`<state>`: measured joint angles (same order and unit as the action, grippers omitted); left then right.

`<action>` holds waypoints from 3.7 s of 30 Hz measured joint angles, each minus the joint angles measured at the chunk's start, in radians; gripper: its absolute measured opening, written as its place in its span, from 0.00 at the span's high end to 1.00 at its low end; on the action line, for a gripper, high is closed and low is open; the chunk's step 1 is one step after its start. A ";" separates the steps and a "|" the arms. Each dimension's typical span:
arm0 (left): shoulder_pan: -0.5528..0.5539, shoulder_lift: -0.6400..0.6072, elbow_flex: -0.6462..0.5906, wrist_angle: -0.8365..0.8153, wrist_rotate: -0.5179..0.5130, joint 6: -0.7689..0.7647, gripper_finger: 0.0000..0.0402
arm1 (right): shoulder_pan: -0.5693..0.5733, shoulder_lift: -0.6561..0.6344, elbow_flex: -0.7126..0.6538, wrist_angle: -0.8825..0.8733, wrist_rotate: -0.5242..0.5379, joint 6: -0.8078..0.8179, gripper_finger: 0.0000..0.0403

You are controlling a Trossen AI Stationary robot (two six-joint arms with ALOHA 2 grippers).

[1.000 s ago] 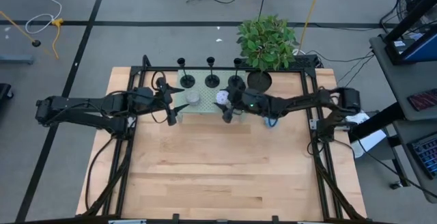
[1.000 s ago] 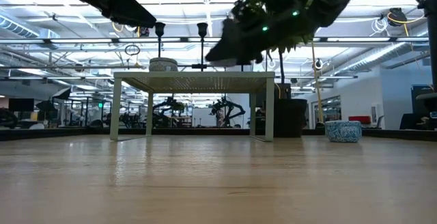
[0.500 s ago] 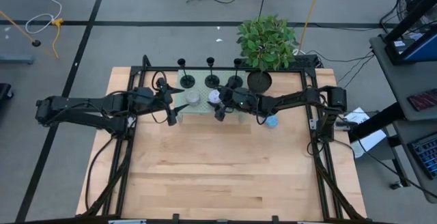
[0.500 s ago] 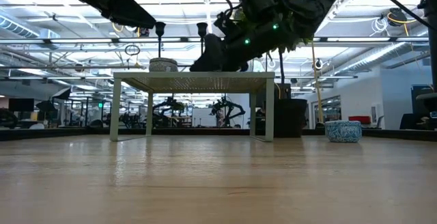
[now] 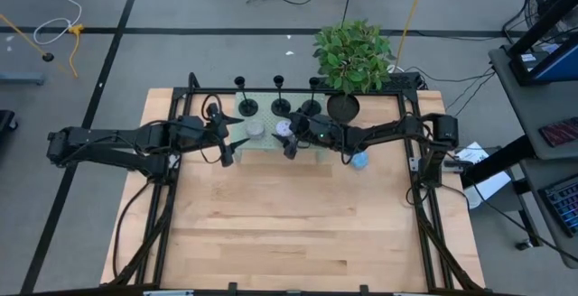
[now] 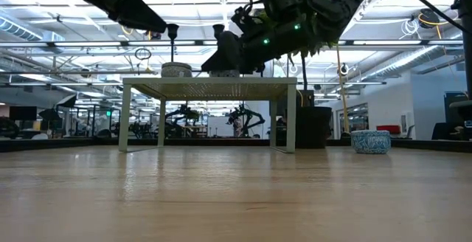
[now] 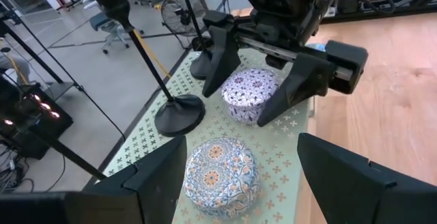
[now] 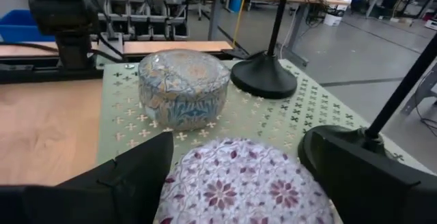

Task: Pick & Place candle stick holders
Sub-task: Put the white scented candle on the shelf, then put the blue scented candle on the shelf

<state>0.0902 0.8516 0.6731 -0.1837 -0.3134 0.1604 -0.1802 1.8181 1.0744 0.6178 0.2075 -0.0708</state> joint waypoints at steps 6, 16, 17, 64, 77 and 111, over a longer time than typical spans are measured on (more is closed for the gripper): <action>0.000 0.000 0.000 -0.008 0.000 -0.002 0.30 | 0.012 -0.066 0.000 -0.018 0.001 -0.002 0.16; 0.000 0.000 0.000 -0.008 0.000 -0.012 0.30 | 0.077 -0.269 0.000 -0.350 0.000 -0.011 0.16; 0.000 0.000 0.000 -0.008 0.000 -0.012 0.30 | 0.084 -0.295 -0.001 -0.416 0.000 -0.016 0.16; 0.000 0.000 0.000 0.032 -0.002 -0.038 0.30 | 0.181 -1.013 -0.720 -0.794 0.264 0.226 0.16; 0.000 0.000 0.000 0.032 -0.002 -0.038 0.30 | 0.181 -1.014 -1.024 -0.293 0.263 0.314 0.16; 0.000 0.000 0.000 0.076 -0.001 -0.033 0.30 | 0.180 -0.695 -0.987 -0.271 0.319 0.533 0.16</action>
<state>0.0902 0.8520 0.6731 -0.1081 -0.3145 0.1276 -0.0006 1.1234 0.0877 0.3471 0.5262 0.4619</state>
